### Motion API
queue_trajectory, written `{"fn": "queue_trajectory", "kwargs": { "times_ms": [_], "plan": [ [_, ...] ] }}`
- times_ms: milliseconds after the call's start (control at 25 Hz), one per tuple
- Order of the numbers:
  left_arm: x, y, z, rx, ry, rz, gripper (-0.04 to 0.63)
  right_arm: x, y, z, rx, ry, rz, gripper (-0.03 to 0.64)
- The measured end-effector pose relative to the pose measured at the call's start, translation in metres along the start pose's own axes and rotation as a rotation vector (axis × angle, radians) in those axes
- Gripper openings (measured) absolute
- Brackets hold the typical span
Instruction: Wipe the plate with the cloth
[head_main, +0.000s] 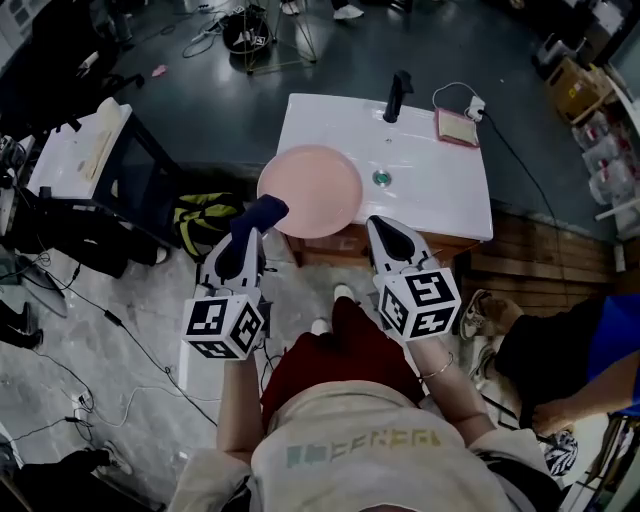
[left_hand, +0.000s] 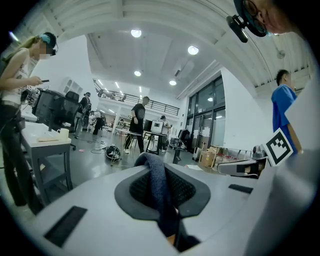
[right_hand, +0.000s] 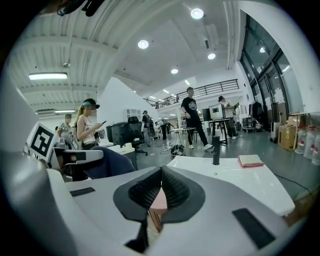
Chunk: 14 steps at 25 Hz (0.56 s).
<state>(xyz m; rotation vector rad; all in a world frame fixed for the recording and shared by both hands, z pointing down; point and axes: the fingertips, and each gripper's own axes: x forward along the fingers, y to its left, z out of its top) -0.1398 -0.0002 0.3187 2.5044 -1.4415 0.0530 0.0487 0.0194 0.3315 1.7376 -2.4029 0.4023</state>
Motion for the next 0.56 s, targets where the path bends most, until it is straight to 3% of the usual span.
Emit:
{"fn": "queue_trajectory", "kwargs": {
  "times_ms": [560],
  "plan": [
    [-0.009, -0.011, -0.011, 0.026, 0.023, -0.003, 0.04, -0.018, 0.002, -0.012, 0.029, 0.004, -0.005, 0.037]
  ]
}}
